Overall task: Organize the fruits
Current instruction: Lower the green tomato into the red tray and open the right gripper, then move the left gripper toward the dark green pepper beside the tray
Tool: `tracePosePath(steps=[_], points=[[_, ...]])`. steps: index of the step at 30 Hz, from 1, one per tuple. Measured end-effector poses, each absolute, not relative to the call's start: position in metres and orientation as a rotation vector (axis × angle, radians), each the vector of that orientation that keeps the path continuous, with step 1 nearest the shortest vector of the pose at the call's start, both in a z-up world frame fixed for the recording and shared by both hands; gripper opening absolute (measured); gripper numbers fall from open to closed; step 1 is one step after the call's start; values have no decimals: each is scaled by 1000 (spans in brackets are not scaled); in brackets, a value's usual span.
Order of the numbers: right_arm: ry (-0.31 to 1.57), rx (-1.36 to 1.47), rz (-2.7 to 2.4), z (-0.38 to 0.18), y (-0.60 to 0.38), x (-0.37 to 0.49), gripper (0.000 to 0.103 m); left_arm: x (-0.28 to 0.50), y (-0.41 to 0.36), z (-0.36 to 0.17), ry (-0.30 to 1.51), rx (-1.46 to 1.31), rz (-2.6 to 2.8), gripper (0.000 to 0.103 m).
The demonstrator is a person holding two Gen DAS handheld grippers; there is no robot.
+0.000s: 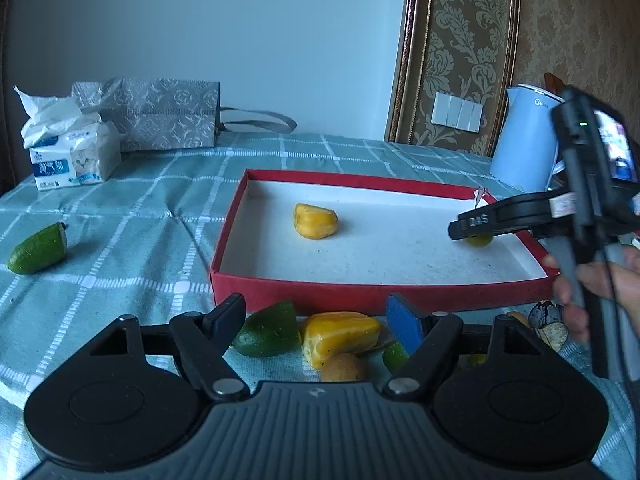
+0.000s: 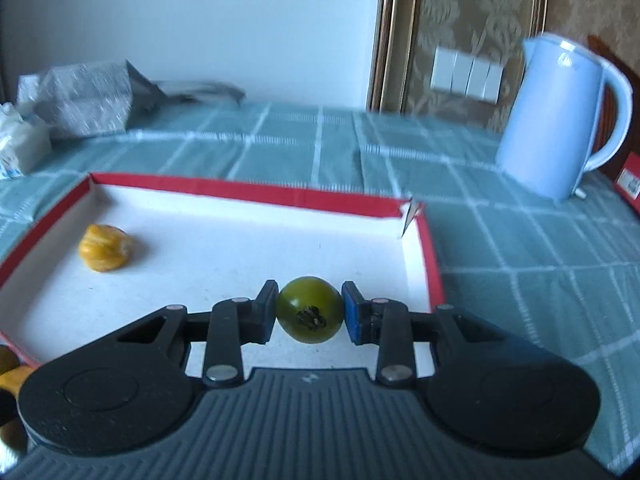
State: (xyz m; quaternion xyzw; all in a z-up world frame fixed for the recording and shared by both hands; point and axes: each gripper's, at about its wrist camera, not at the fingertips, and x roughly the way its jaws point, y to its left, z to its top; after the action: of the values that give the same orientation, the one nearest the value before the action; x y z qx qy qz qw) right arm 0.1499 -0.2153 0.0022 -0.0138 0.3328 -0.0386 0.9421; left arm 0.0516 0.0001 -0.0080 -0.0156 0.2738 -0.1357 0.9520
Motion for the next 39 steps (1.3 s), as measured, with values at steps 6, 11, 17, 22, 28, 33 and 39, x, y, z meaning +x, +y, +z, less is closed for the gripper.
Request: tracePosePath(steps=[6,11,17,22,28,33,39], points=[[735,-35,-120,-5,-212,167,32,52,-1,-9,566,-37,-281,77],[747,-50,-146,-5,-211,171,61,52,-1,-9,570,-41,-273,77],[597,25,-135,20,-227,131,80,52,0,-9,565,-35,-253,77],[462,38,-153,18,-243,59,85,46,-3,-8,537,3,-230,77],[326,109,-253,6,-266,-8,99,28,2,-6,498,52,-221,77],[241,114,-293,3,-274,-20,103,5,17,-11,461,118,-166,77],[306,114,-253,-2,-271,-13,103,6,26,-12,496,113,-157,78]])
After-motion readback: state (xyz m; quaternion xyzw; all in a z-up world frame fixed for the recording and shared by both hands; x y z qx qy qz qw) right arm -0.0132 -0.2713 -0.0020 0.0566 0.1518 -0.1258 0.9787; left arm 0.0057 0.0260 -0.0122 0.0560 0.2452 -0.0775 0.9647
